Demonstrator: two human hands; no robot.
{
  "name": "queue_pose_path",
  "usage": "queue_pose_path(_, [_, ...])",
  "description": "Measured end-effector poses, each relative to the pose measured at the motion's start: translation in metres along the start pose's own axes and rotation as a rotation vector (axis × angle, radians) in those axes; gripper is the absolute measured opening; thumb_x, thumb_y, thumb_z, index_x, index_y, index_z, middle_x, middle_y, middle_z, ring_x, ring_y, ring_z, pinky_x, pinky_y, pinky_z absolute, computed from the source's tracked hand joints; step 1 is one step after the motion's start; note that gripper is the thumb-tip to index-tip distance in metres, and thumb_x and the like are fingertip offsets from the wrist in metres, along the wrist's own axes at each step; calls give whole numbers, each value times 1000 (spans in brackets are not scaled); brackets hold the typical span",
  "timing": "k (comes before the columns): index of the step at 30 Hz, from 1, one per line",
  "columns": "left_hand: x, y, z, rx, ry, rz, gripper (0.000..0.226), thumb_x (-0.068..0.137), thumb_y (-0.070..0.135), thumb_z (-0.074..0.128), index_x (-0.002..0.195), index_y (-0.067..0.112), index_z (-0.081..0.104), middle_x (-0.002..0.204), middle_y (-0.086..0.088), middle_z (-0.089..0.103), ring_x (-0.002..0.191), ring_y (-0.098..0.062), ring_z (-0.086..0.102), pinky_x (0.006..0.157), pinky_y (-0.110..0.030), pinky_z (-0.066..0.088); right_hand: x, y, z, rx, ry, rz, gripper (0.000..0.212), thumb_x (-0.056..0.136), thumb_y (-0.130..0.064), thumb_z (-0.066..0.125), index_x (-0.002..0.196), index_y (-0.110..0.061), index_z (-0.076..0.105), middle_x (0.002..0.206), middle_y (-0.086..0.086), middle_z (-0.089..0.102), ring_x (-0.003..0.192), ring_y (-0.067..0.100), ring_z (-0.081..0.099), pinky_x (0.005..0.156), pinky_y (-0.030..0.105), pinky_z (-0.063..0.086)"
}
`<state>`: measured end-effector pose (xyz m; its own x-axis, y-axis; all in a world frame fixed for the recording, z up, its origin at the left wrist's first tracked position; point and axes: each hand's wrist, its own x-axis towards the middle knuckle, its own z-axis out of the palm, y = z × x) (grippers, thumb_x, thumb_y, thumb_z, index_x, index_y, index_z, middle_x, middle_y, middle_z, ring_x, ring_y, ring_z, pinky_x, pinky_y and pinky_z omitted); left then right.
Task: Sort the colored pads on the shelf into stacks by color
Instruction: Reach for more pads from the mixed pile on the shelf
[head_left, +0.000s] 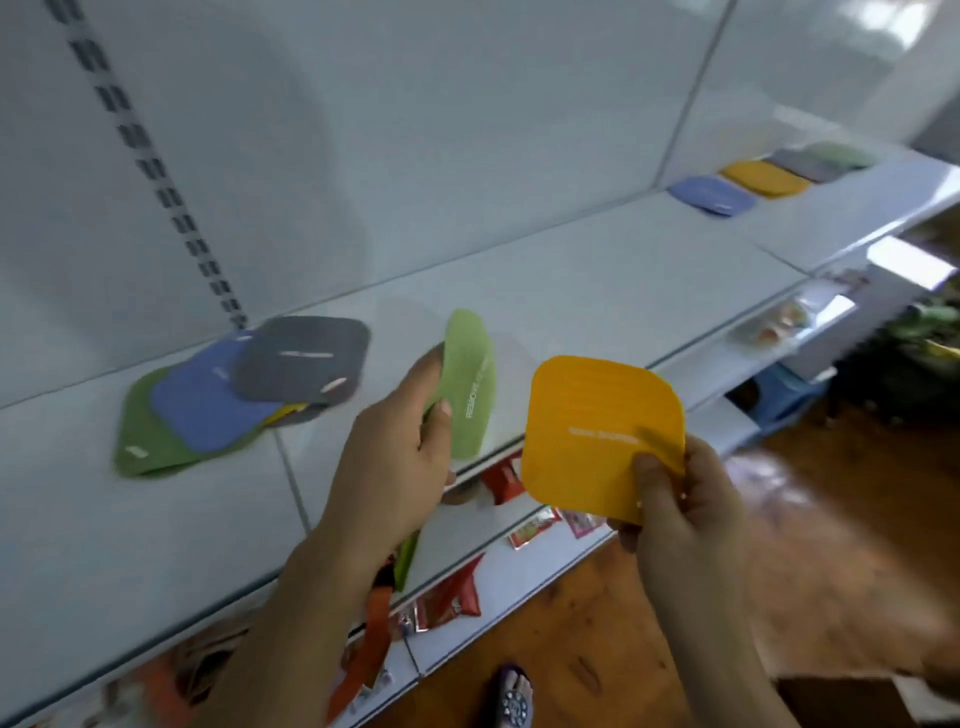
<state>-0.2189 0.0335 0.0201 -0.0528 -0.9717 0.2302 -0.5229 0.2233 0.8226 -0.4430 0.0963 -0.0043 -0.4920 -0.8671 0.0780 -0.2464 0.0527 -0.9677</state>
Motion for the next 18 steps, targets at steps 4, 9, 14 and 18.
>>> queue_pose_path(4, [14,34,48,113,-60,210,50,104,5,52,149,29,56,106,15,69,73,13,62,64,-1,44,8,18,-52,2,141,19,18,106,-18,57,103,-33,64,70,-7,63,51,14,62,49,40,55])
queue_pose_path(9, [39,73,118,65,-133,161,44,105,12,53,138,42,55,89,9,74,58,-9,68,60,-32,59,41,43,-105,26,221,58,25,106,-24,58,102,-48,65,81,-5,64,70,30,67,55,54,60])
queue_pose_path(14, [66,117,203,-118,-168,-4,23,107,14,52,123,31,55,103,12,69,49,-17,72,55,-30,58,99,61,-168,17,223,62,24,104,-27,59,103,-50,65,82,-8,68,70,27,69,59,54,61])
queue_pose_path(18, [85,148,260,-223,-201,-50,22,107,16,53,123,32,56,107,11,70,50,-23,72,55,-26,56,151,71,-216,85,215,68,20,106,-21,56,107,-39,66,81,-7,65,69,22,66,50,27,55])
